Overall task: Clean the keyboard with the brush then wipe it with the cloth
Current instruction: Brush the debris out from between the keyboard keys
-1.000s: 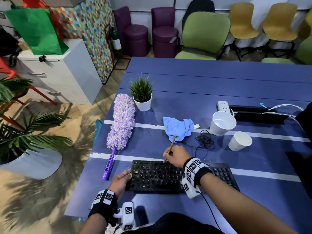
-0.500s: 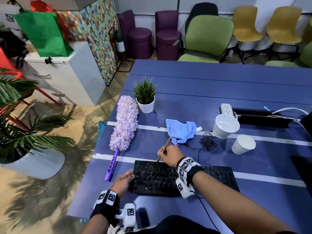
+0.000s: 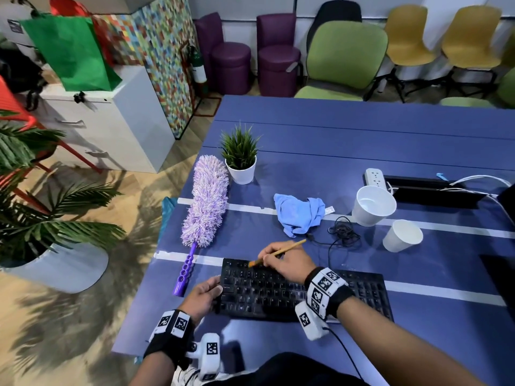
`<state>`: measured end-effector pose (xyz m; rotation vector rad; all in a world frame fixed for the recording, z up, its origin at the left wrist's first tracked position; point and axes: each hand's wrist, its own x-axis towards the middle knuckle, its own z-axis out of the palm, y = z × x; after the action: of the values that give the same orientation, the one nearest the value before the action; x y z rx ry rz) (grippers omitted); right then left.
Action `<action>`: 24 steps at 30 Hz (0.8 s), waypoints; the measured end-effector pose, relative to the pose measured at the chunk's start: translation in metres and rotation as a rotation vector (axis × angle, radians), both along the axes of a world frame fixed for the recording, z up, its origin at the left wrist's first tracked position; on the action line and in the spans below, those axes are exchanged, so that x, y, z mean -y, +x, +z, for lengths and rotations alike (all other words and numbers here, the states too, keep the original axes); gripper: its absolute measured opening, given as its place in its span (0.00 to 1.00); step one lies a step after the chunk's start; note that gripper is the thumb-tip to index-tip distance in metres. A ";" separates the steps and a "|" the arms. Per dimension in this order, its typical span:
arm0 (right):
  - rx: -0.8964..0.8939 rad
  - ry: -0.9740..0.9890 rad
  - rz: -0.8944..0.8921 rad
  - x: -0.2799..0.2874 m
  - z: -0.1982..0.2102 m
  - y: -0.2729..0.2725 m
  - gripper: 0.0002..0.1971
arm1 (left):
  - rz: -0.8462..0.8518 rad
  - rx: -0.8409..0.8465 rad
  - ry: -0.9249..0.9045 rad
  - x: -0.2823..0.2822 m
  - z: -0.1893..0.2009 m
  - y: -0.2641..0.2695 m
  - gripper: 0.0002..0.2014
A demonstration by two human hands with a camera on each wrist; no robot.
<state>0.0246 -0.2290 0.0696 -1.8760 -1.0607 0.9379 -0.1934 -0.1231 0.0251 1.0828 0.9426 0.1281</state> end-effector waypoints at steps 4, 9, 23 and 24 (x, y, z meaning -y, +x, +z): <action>0.136 0.063 0.040 0.009 0.001 -0.020 0.03 | -0.010 0.011 0.031 -0.002 0.004 0.004 0.16; 0.180 0.096 0.082 -0.021 -0.001 -0.036 0.06 | -0.045 -0.027 0.083 -0.010 0.012 0.007 0.15; 0.415 -0.388 -0.123 0.059 -0.001 0.072 0.09 | 0.036 -0.073 0.145 -0.035 0.004 -0.009 0.15; 0.451 -0.435 -0.133 0.067 -0.002 0.079 0.11 | 0.047 -0.075 0.137 -0.034 0.002 -0.009 0.15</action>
<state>0.1034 -0.2959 0.0681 -2.5725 -1.0222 0.7222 -0.2025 -0.0889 0.0274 1.1983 1.0393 0.1940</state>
